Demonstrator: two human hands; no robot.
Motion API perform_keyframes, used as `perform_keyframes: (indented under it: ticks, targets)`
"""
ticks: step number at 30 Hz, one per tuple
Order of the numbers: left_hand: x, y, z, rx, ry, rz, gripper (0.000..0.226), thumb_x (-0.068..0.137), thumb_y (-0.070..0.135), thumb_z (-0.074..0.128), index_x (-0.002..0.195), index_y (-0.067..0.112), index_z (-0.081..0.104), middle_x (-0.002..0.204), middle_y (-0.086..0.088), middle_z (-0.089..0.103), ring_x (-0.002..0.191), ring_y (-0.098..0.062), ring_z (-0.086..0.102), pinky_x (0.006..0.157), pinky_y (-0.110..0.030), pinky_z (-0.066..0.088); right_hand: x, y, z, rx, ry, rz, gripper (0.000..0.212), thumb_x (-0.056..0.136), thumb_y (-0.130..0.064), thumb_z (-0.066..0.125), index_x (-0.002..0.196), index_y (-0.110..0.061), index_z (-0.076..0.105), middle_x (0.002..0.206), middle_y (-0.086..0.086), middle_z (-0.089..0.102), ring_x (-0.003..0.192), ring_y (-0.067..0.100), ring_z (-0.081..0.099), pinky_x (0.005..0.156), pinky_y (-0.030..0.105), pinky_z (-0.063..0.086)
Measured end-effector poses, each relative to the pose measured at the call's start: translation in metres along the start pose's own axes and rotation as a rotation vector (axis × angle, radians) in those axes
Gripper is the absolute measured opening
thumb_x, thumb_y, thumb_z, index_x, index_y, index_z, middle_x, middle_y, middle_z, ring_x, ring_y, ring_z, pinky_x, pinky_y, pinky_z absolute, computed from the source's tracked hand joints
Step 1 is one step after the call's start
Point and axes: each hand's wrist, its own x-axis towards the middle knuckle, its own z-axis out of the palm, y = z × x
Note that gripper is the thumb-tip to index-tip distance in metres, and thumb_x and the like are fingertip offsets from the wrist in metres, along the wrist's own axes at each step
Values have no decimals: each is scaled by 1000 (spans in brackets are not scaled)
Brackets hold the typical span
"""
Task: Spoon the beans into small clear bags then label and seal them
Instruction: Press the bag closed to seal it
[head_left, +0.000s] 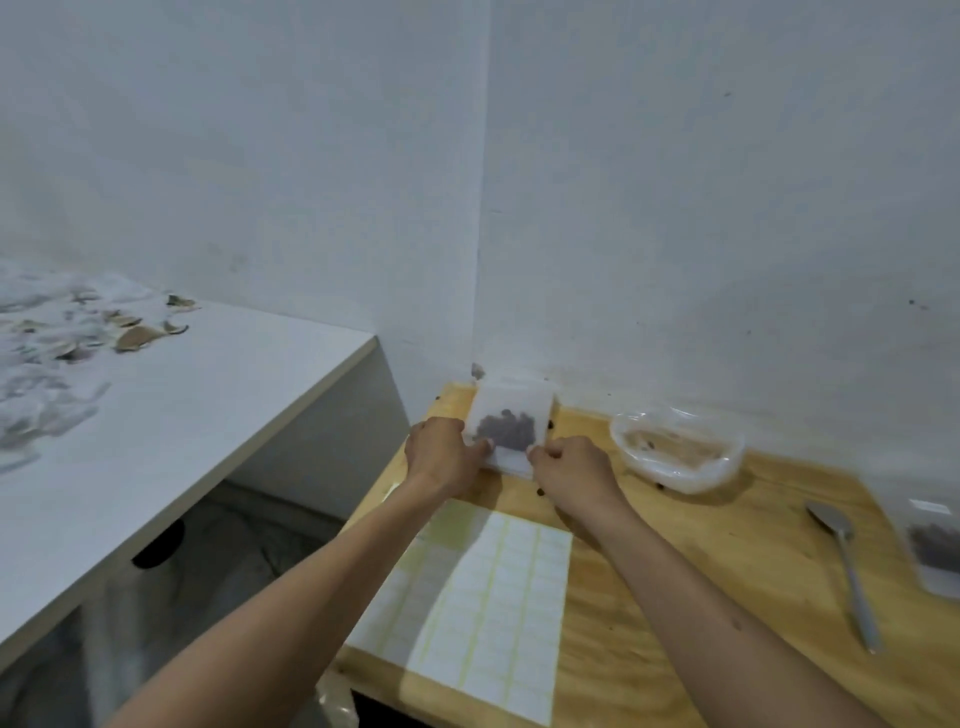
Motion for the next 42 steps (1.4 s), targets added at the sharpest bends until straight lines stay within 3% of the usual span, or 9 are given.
perform_keyframes:
  ticks: [5,8,12,20,22,24,27,37,42]
  targets:
    - [-12,-1,-10,-267,124,96,44,90,19,76,131,5,66,135,-9,64,128,-25,57,103,-29,41,4,2,-1,358,96,97,12,94,-23,67,90,-16,76,85,-7,70,74,9,61,60,23,44]
    - [-22,3,-18,-575,117,114,20,85,15,79,103,11,70,100,3,69,97,-15,65,84,-25,48,4,0,-6,555,145,82,3,92,-21,73,91,-18,74,97,4,76,79,15,67,70,29,53]
    - [-32,8,-41,-734,53,140,33,87,39,79,94,8,67,88,-1,78,83,-16,75,75,-34,57,-8,-15,-10,607,95,-85,5,91,-16,76,88,-14,72,89,7,76,78,16,68,72,32,54]
    - [-45,-28,-76,-878,202,113,20,101,21,65,107,2,71,86,-2,80,82,-17,78,76,-33,63,-47,-27,24,-110,-25,-301,26,98,-25,63,120,-19,76,107,-1,77,89,16,70,78,34,59]
    - [-45,-39,-77,-857,228,78,19,100,25,66,103,8,73,91,-2,80,87,-18,78,86,-41,62,-56,-27,40,-220,-94,-335,19,98,-23,60,91,-20,78,82,1,73,73,18,67,65,30,50]
    - [-47,-44,-77,-866,247,51,19,99,26,67,99,8,73,92,-5,80,87,-21,78,88,-45,61,-60,-29,53,-320,-111,-359,39,96,-15,54,58,-16,47,59,1,46,56,21,47,56,30,34]
    - [-50,-48,-76,-867,272,40,22,99,25,67,99,4,72,89,-4,79,82,-17,78,82,-39,62,-66,-36,62,-376,-86,-357,39,93,-8,49,58,-13,32,61,2,33,59,22,35,54,32,24]
    - [-58,-53,-75,-870,267,33,23,100,24,66,99,1,71,83,0,78,72,-8,75,60,-17,54,-57,-50,76,-165,-5,-59,41,87,-19,65,52,-17,44,49,-2,39,45,20,39,50,26,34]
    - [-64,-56,-81,-891,250,50,22,102,29,61,103,11,72,89,-1,80,80,-12,77,66,-19,57,-54,-54,76,-235,-38,-101,43,95,-17,56,57,-17,34,51,-1,30,44,19,29,51,29,38]
